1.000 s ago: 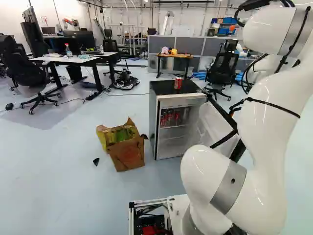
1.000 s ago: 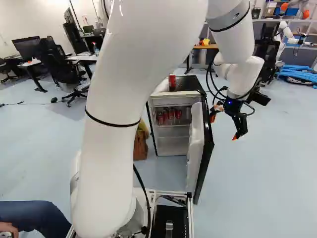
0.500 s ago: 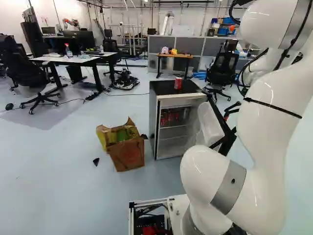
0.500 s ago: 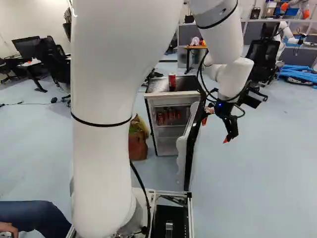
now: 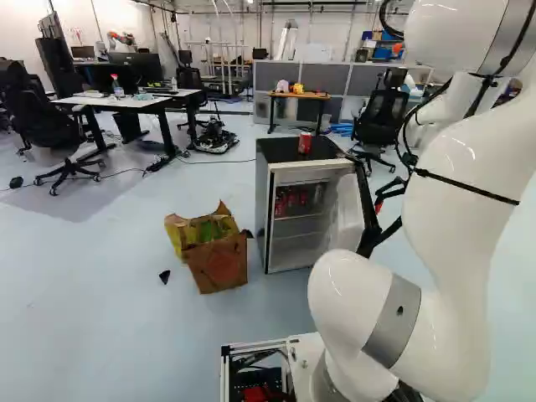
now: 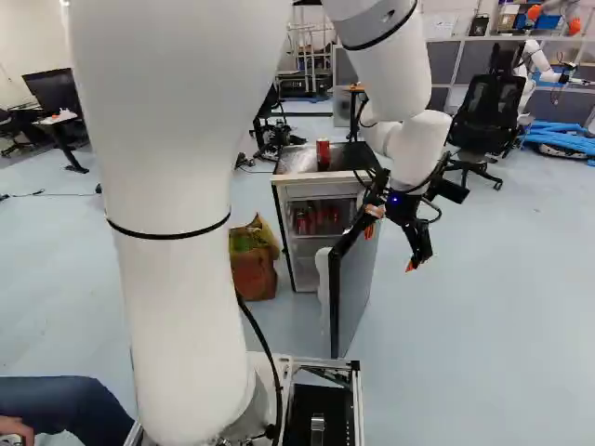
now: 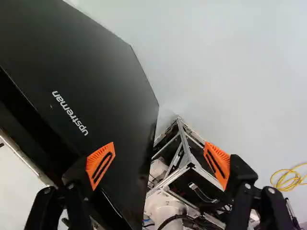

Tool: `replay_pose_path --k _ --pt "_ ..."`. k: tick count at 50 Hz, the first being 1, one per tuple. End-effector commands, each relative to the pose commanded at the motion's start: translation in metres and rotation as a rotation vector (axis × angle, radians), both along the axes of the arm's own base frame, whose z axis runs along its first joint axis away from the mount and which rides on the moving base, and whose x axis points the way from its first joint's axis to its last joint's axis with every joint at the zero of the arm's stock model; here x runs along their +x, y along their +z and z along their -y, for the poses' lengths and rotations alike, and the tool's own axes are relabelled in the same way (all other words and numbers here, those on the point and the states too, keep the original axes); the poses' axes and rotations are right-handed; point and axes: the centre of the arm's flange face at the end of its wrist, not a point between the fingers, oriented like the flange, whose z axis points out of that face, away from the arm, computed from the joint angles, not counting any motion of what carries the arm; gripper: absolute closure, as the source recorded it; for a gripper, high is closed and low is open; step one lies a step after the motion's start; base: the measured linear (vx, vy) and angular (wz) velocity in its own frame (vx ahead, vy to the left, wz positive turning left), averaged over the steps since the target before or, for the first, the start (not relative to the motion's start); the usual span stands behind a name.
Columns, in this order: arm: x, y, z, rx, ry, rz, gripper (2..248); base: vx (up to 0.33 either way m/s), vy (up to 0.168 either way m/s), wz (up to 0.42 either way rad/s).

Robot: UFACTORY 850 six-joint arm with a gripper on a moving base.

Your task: Grab a drink from the fridge

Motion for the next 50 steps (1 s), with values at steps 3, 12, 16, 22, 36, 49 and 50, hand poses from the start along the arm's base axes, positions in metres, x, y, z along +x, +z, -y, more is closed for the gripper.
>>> replay_pose_path --k 3,12,16,22,36,49,50 --pt "0.0 0.0 -0.005 -0.004 0.011 -0.001 3 0.0 0.0 0.0" --pt "0.002 -0.001 -0.022 -0.015 0.049 -0.003 3 0.0 0.0 0.0" --pt "0.003 -0.001 -0.029 -0.021 0.067 -0.002 3 0.0 0.0 0.0" --pt "0.004 -0.001 -0.04 -0.032 0.093 0.001 3 0.0 0.0 0.0" --pt "0.009 -0.002 -0.065 -0.063 0.159 0.015 3 0.0 0.0 0.0" --pt "0.017 -0.002 -0.089 -0.095 0.228 0.034 3 0.0 0.0 0.0" --pt "0.018 -0.002 -0.09 -0.097 0.234 0.035 3 0.0 0.0 0.0"
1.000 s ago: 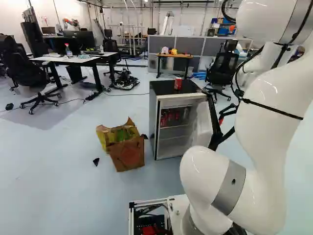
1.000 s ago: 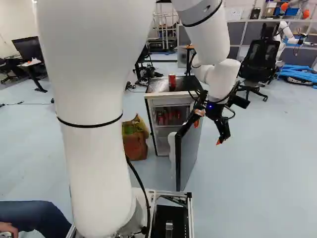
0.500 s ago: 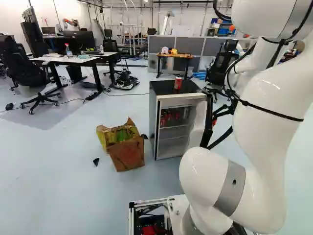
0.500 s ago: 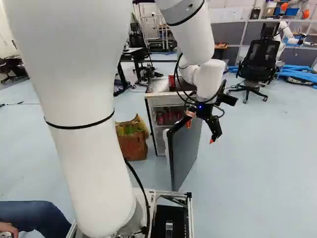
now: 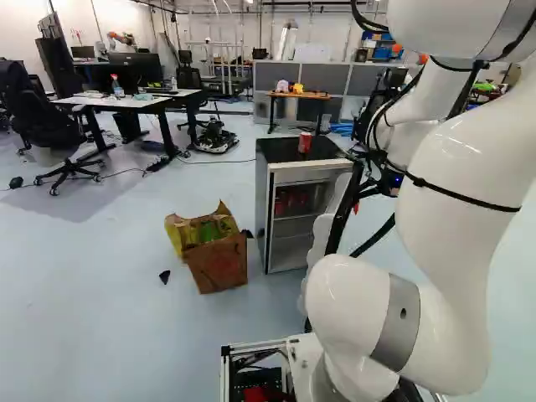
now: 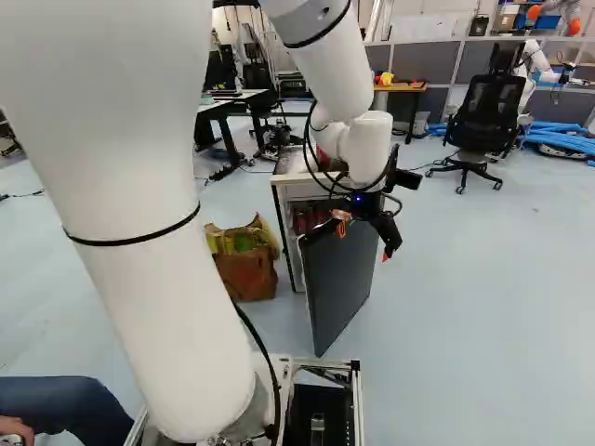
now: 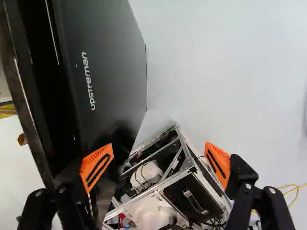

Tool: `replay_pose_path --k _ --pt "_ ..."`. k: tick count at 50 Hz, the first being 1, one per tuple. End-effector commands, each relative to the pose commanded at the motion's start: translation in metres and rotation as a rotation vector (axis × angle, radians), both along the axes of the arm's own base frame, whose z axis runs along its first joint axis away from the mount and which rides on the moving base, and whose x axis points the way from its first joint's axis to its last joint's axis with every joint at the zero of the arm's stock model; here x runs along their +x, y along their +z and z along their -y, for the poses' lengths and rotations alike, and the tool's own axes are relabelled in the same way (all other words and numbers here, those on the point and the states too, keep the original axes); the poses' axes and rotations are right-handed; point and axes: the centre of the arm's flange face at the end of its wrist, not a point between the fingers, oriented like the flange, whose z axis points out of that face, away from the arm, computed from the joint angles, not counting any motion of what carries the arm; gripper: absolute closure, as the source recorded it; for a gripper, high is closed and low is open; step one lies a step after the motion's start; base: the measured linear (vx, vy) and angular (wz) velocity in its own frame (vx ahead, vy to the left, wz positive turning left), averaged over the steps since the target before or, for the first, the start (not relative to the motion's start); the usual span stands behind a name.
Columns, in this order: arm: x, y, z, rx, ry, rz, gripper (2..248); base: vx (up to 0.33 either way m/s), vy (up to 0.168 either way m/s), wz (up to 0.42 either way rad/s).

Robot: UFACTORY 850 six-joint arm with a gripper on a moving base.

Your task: Grab a drink from the fridge

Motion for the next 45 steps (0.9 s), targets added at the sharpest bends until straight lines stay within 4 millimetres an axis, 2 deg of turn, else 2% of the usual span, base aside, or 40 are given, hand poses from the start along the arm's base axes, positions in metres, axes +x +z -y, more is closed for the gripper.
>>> replay_pose_path --k 45 --pt "0.037 0.001 -0.083 -0.098 0.266 0.096 3 0.0 0.0 0.0"
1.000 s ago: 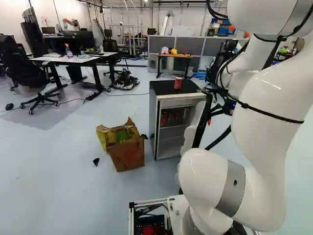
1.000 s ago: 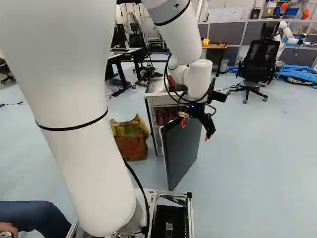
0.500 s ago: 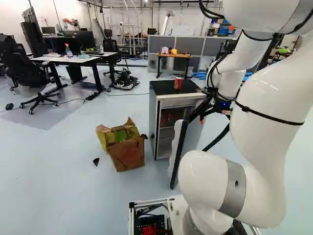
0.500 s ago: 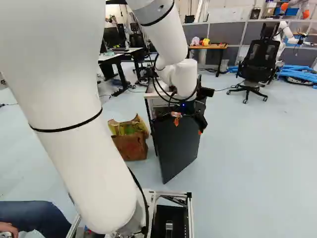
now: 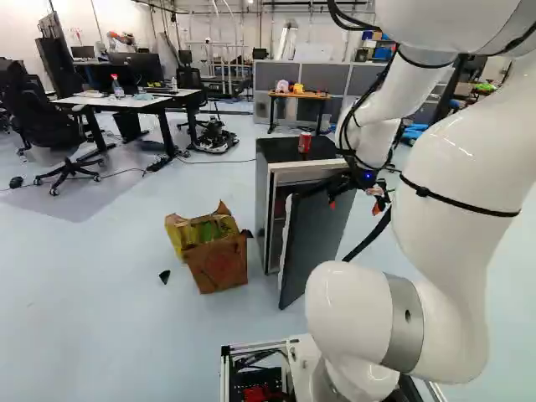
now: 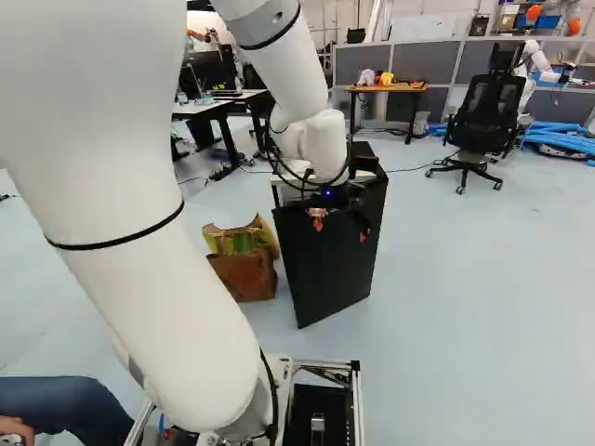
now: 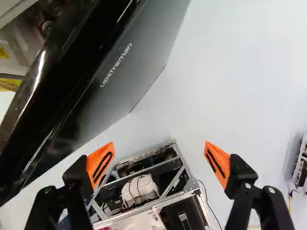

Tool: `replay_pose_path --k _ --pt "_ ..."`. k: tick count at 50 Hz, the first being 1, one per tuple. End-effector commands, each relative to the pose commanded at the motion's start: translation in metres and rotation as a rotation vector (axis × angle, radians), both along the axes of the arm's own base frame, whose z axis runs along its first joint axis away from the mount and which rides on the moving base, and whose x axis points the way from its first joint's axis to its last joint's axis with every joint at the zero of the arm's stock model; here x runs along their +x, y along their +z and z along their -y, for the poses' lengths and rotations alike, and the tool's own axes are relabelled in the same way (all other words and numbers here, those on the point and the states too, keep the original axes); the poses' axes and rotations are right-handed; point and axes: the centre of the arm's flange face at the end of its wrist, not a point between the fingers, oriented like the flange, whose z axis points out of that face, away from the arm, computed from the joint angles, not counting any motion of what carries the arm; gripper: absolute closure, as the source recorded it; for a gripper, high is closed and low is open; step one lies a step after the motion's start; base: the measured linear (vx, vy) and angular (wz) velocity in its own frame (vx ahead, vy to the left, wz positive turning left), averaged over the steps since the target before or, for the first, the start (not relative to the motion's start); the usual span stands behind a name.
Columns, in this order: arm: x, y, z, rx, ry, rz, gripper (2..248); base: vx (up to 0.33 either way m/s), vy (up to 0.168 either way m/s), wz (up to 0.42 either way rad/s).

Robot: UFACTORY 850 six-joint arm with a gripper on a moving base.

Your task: Grab a drink from the fridge

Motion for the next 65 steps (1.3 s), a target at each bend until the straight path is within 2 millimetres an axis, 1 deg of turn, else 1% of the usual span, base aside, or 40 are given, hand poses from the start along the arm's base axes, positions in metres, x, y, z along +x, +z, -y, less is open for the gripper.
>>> replay_pose_path --k 31,45,65 --pt "0.012 0.0 -0.058 -0.006 0.141 0.008 3 0.0 0.0 0.0" --pt "0.019 0.0 -0.069 -0.01 0.169 0.024 3 0.0 0.0 0.0" --pt "0.039 0.002 -0.082 -0.024 0.211 0.074 3 0.0 0.0 0.0"
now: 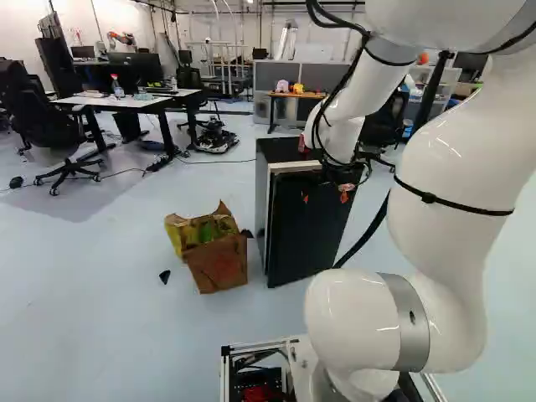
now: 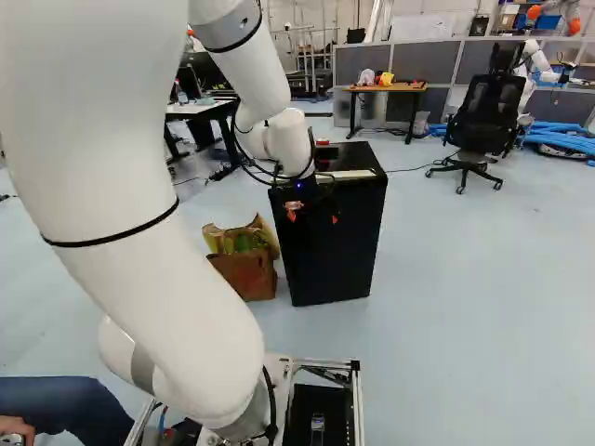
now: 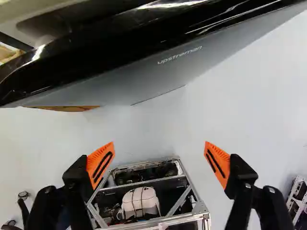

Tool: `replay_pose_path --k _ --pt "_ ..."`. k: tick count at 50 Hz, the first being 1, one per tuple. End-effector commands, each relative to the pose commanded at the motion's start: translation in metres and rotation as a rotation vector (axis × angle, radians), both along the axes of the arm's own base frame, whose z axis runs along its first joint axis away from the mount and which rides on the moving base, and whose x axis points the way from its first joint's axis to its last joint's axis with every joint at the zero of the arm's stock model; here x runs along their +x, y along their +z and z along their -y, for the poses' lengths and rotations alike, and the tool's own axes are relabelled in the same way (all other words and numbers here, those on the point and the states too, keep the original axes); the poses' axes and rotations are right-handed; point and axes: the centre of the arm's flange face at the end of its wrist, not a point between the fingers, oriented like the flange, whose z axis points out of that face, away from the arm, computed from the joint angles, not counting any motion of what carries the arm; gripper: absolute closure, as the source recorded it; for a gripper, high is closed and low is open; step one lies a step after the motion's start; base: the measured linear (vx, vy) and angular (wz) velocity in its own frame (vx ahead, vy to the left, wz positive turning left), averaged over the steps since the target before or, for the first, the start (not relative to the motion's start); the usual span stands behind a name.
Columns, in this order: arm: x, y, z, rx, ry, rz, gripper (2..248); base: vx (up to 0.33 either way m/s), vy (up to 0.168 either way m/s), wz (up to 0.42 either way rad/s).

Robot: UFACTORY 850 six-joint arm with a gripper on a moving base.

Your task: Grab a drink from the fridge

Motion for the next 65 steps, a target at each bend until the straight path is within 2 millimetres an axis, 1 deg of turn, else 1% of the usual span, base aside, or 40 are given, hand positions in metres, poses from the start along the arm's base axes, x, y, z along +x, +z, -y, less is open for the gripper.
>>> replay_pose_path --k 7,19,41,54,65 --pt "0.009 -0.002 -0.004 -0.002 0.014 0.015 3 0.0 0.0 0.0" --pt "0.028 -0.015 -0.01 -0.001 0.036 0.02 3 0.0 0.0 0.0" --pt "0.048 -0.013 -0.019 -0.009 0.064 0.085 3 0.0 0.0 0.0" --pt "0.059 -0.013 -0.02 -0.013 0.07 0.117 3 0.0 0.0 0.0" --pt "0.063 -0.012 -0.02 -0.015 0.072 0.128 3 0.0 0.0 0.0"
